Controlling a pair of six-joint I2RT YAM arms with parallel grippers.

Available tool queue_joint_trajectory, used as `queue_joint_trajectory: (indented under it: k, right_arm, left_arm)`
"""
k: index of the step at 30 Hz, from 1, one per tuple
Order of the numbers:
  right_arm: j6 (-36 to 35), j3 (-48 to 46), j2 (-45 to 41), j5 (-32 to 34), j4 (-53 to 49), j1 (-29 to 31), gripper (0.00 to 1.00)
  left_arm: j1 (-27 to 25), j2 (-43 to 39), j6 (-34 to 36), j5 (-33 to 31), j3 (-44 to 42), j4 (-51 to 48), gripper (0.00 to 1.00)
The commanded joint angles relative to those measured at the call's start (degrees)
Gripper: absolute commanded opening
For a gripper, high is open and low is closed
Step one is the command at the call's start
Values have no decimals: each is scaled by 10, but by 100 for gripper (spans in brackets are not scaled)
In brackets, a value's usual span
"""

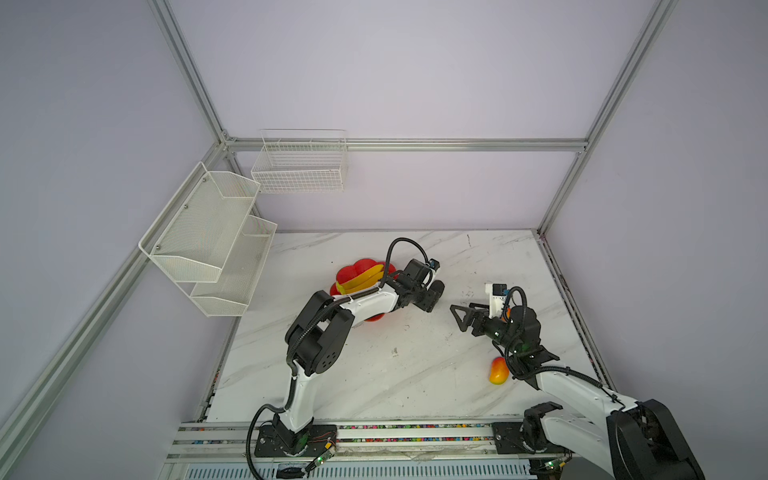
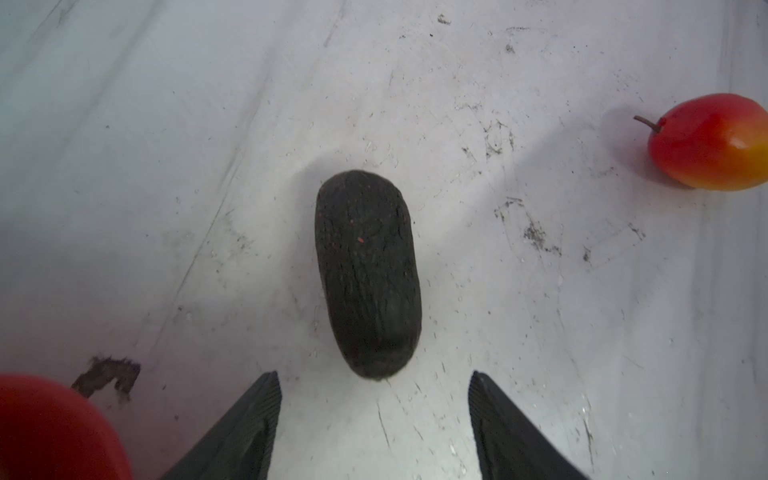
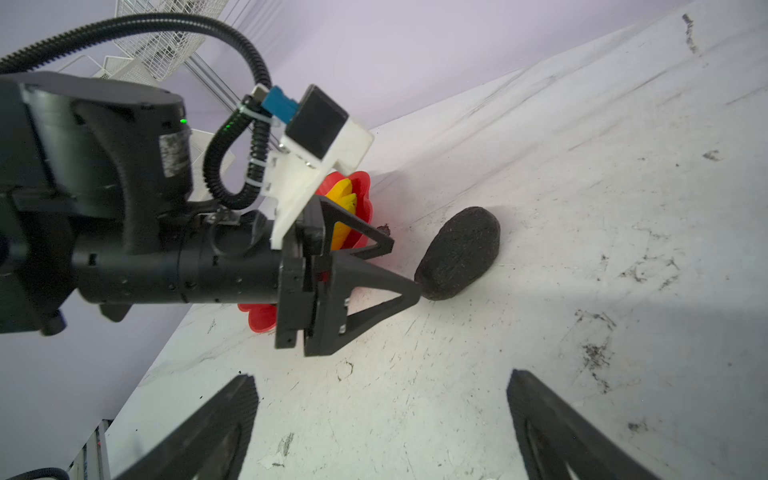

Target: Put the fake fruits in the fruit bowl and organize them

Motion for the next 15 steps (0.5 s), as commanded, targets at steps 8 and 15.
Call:
queue_joint_trajectory:
  k: [8,15]
  right_arm:
    - [14,-11,-4,-29,35,-9,97]
    - [13,-10,3,-34,39,-10,97]
  left_arm:
    - [1,80,-2,-3,134,14,73]
    - [1,104,-4,-3,147,14,70]
